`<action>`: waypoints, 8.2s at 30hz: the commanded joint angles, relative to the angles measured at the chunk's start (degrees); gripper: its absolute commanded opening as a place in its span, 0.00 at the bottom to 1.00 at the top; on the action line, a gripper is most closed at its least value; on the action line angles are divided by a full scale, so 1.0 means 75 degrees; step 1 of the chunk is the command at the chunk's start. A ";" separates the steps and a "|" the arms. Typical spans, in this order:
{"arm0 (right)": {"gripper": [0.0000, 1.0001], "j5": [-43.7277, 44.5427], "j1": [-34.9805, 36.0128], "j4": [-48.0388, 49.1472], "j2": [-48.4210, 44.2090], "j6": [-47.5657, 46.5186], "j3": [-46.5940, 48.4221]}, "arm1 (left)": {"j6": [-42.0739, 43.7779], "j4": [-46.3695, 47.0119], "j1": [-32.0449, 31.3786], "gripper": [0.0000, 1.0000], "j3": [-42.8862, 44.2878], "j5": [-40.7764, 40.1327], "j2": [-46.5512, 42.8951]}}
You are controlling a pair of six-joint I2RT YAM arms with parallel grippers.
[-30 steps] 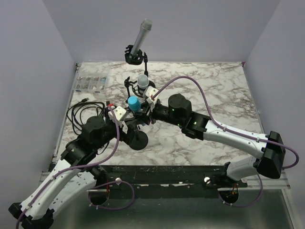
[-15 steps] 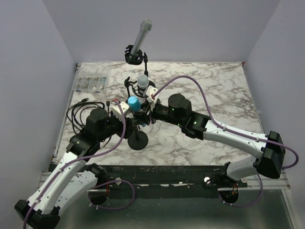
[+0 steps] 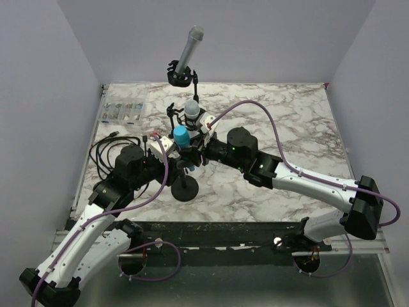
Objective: Remove the microphone from the stand
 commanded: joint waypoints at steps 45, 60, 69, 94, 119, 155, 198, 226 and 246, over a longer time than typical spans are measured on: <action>0.01 0.1067 0.0027 0.0586 -0.0509 0.0491 0.0815 | -0.0014 -0.0302 -0.0020 0.00 0.0131 -0.0448 0.0487; 0.01 0.3952 0.0032 0.0212 -0.1705 0.0054 0.0757 | -0.0113 -0.0323 -0.0020 0.60 0.0182 -0.0505 0.0337; 0.01 0.4903 0.0033 -0.0641 -0.2366 -0.0056 -0.0238 | -0.0176 -0.0112 -0.0020 0.99 0.0119 -0.0052 -0.0057; 0.01 0.6428 -0.1543 -0.3354 -0.1150 0.2046 -0.0419 | -0.0436 -0.0021 -0.0009 0.99 0.1440 -0.0702 -0.0484; 0.01 0.3224 -0.6858 -0.4520 0.4289 0.4284 0.3656 | -0.0249 0.0910 0.0015 0.99 0.0039 -0.3415 -0.2809; 0.57 0.2152 -0.8587 -0.5503 0.8342 0.3440 0.7597 | -0.0254 0.0932 0.0017 0.99 -0.0091 -0.4011 -0.3003; 0.85 0.0402 -0.4108 -0.3177 0.0685 0.2972 0.1621 | -0.0099 0.0942 0.0053 0.98 -0.0127 -0.4276 -0.2205; 0.84 0.2451 -0.0767 -0.3000 0.1528 0.1216 0.3932 | -0.0142 0.0900 0.0062 0.99 -0.0138 -0.4215 -0.2095; 0.53 0.3366 -0.0503 -0.3348 0.2388 0.0735 0.4489 | -0.0108 0.0914 0.0070 0.99 -0.0124 -0.4176 -0.2060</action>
